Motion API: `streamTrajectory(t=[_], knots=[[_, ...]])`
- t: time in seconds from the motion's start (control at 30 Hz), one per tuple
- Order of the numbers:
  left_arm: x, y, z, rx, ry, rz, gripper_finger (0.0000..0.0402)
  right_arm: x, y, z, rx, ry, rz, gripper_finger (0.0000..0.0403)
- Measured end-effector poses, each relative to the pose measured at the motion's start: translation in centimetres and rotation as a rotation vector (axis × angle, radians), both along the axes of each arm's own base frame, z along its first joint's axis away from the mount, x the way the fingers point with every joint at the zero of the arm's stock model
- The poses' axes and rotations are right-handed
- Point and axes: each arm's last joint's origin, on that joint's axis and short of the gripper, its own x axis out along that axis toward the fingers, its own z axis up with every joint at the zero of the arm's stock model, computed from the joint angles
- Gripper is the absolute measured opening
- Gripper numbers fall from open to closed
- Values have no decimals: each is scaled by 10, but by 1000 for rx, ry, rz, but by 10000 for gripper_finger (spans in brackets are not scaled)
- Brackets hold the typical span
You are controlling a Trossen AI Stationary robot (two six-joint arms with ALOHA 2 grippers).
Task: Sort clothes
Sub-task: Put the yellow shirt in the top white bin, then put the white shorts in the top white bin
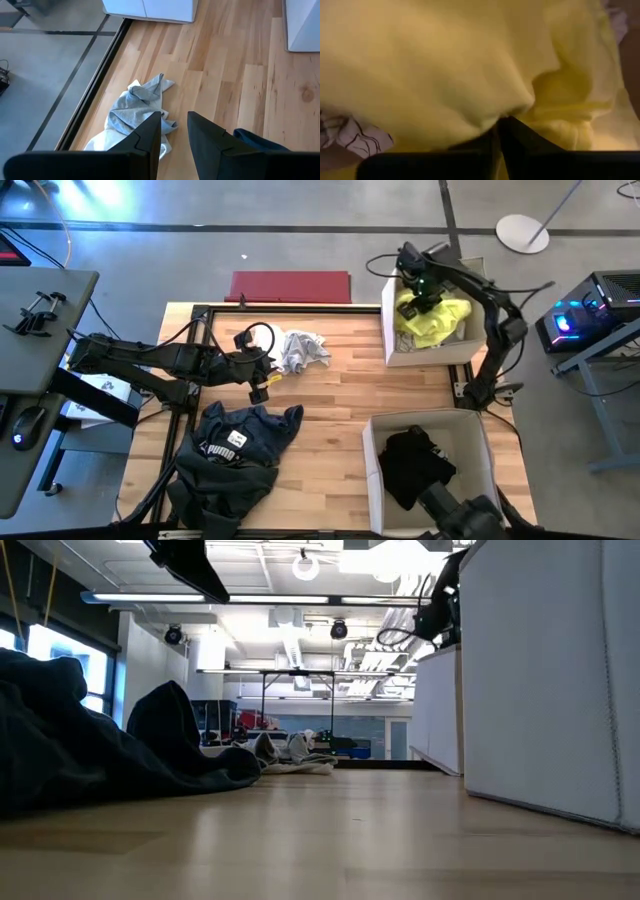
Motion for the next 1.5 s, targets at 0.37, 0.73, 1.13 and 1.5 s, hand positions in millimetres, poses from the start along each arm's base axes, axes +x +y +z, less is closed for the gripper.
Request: streamTrajectory(t=[0.37,0.73,1.13,1.5], knots=[[1,0,-15,-32,-20,33,83,-37,63,83,-271,-195,-26,182],[2,15,-88,-115,-106,102,84,-34,175,162,-638,-767,306,209],[-9,67,-122,-167,25,271,169,19,274,141,-634,-706,599,209],[-1,114,-173,-380,127,440,211,57,325,81,-558,-349,690,209]])
